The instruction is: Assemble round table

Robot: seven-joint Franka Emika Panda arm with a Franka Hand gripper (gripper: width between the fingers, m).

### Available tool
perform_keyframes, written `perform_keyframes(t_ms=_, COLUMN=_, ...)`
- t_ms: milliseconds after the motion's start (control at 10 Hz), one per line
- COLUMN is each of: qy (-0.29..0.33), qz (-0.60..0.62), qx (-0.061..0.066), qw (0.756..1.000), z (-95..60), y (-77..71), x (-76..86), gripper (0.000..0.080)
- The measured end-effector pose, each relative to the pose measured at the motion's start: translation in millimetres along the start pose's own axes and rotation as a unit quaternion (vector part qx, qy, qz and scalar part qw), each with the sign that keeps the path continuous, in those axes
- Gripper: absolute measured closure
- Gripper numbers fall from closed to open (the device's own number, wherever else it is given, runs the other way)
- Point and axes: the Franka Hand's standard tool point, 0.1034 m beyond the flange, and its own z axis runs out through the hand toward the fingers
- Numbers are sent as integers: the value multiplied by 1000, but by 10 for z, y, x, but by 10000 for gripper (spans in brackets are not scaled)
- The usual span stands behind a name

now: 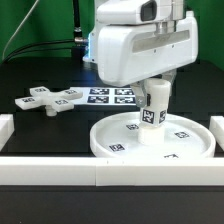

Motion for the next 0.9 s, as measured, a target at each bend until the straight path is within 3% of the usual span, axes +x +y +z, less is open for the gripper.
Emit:
perform_keyframes(t_ms=200, qy=0, qz=76, qx=1, qw=997, z=3, y=-3, x=0, gripper=385)
perform_keyframes(t_ms=400, qy=10, qz=205, qx=2, qw=979, z=6, y=-20, x=0, gripper=385)
perform_keyframes(t_ms=600, qy=17, qz=360, qx=12, qw=933, z=19, y=-103, x=25, gripper=385)
perform_keyframes(t_ms=900, qy=15, qz=504, qx=17, qw=863, z=24, y=-113, x=27, gripper=385)
